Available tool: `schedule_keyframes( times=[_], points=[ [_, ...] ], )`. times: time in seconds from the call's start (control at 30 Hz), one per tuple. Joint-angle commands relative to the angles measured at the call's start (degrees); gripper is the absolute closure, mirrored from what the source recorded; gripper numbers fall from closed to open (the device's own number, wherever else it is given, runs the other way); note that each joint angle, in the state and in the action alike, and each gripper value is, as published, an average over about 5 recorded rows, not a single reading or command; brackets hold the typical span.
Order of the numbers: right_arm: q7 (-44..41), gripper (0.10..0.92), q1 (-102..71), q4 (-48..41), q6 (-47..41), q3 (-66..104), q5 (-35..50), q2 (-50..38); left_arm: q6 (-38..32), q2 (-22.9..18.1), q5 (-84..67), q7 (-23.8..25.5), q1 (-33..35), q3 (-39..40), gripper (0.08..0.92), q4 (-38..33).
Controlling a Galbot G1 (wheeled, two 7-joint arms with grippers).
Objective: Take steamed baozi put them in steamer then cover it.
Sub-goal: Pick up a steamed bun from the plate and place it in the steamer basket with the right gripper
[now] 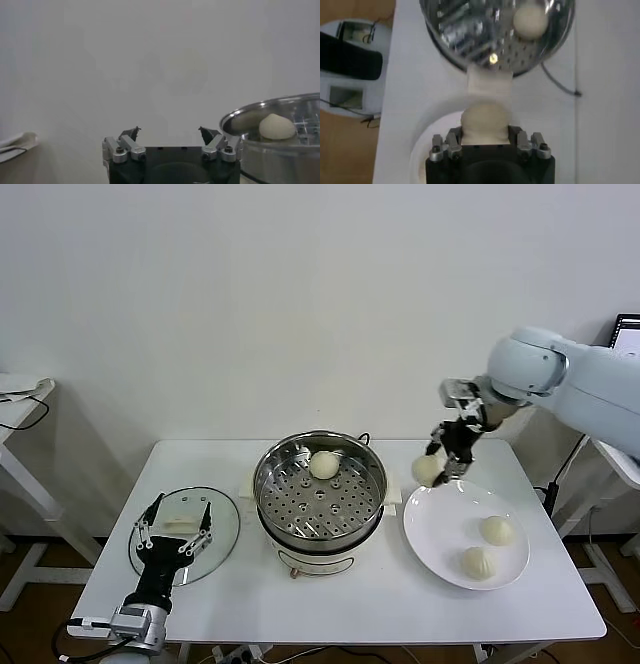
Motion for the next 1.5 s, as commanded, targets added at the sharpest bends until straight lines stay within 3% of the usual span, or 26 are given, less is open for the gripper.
schedule_keyframes(
  times=[0.03,0.3,0.9,1.33,1.5],
  points=[
    [3.70,0.414,6.75,4.83,-9.29,-3.11,8.85,9.68,-0.38,0.41,-0.12,-0.03,0.15,-0.46,0.177,-0.72],
    [3.74,0.414,0.75,-4.35,-10.47,-0.41,7.94,23.39,-2.99,0.62,0.02,-0.56,1.59,-1.40,0.177,-2.49],
    [-0.59,0.414,-17.54,-33.04,-5.00,7.27,-7.60,42.74,-4.00,0.26,0.23,-0.52,2.90,-1.97,0.177,-2.58],
    [-1.34,0.413,-22.11,-37.85,-3.67,7.68,-10.91,46.28,-4.02,0.40,0.25,-0.41,2.79,-1.89,0.177,-1.73],
    [-1.30,0.358,-22.47,-37.13,-3.59,7.55,-11.13,45.96,-4.08,0.36,0.24,-0.37,2.56,-1.90,0.177,-1.31]
  ],
)
